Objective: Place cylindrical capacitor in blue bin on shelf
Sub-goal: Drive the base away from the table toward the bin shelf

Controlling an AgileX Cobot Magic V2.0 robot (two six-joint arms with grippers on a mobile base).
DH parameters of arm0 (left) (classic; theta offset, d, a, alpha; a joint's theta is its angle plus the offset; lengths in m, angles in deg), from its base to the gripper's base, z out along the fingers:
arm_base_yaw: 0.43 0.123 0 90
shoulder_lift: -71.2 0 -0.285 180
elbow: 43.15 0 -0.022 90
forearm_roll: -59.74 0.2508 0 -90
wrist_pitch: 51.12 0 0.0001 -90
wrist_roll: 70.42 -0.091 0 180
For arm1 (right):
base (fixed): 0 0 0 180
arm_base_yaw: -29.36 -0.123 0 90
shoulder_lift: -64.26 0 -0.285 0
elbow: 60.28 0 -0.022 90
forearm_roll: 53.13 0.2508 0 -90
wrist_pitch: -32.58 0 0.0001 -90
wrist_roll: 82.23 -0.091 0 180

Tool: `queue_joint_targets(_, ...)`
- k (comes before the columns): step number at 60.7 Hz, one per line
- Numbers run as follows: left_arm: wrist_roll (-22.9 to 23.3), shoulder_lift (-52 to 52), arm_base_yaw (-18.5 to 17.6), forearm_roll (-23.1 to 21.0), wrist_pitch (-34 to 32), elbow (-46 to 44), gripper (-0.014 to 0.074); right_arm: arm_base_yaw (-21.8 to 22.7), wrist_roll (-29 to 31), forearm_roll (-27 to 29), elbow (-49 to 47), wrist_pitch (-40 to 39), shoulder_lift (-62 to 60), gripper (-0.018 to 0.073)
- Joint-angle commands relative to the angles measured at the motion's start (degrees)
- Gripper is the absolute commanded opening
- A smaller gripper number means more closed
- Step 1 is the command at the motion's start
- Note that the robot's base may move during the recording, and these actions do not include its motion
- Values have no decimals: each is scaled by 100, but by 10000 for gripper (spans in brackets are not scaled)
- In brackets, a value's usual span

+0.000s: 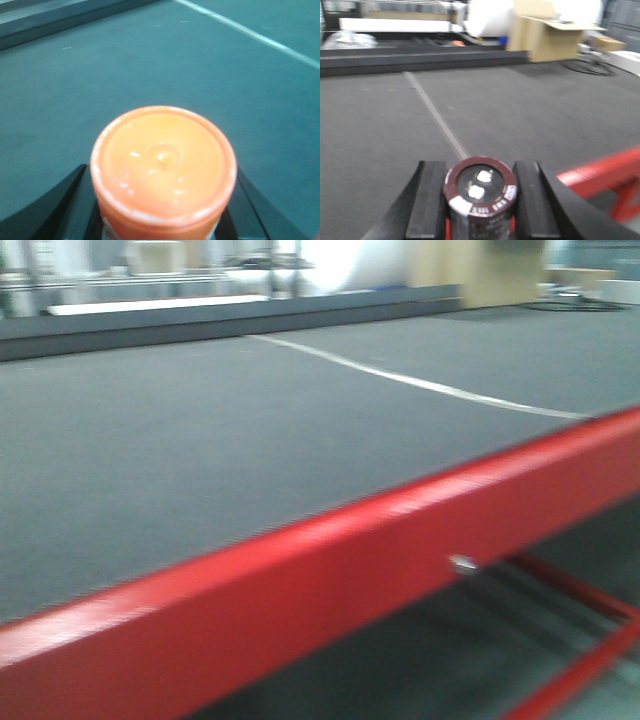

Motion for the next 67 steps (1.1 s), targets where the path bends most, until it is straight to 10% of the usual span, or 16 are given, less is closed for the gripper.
queue_joint_targets(1, 25, 22, -3, -12, -135, -49, -111, 8, 11, -6, 9, -84, -30, -133)
queue_joint_targets(67, 25, 22, -3, -12, -282, -49, -111, 8, 11, -6, 9, -84, -30, -133)
